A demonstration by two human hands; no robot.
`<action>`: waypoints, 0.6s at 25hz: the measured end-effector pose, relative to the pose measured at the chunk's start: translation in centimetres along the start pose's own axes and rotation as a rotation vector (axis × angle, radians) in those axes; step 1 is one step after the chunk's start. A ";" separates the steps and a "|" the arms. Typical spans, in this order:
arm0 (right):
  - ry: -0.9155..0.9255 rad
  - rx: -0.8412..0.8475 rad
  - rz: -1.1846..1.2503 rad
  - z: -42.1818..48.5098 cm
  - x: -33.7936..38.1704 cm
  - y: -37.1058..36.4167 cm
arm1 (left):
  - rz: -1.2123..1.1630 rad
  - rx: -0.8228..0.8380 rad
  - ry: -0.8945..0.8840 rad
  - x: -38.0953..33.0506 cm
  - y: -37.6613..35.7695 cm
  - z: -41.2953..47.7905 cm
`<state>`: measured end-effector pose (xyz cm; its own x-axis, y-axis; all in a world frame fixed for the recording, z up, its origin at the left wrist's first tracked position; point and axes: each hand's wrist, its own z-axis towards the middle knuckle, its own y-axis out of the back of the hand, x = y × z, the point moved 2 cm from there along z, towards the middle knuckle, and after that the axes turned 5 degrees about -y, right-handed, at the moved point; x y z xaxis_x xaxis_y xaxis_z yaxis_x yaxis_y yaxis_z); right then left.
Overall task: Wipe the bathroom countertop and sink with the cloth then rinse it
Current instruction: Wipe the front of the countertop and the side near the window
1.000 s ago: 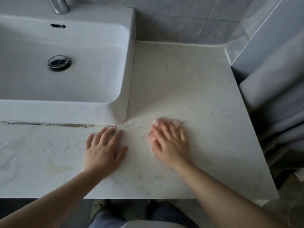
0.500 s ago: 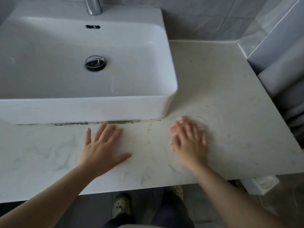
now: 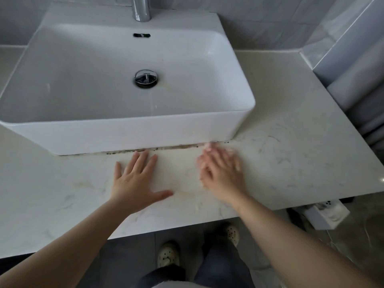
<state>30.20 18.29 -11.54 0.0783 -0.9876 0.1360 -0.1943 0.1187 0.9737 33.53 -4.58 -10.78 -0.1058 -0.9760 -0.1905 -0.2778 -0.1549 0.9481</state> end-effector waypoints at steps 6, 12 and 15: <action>-0.540 -0.054 0.094 -0.8 -3.1 0.1 | 0.001 0.051 -0.021 -0.1 0.5 -0.1; 0.188 -0.051 -0.040 -3.3 5.1 -1.4 | -0.053 0.257 -0.136 0.9 1.5 -0.5; -0.226 -0.104 0.005 -1.1 -3.6 0.1 | 0.052 0.287 -0.184 1.1 1.0 -0.8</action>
<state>31.02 22.02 -11.71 -0.1457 -0.9834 0.1080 -0.0912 0.1220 0.9883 33.91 -5.88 -9.85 -0.2903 -0.9332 -0.2118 -0.5219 -0.0311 0.8524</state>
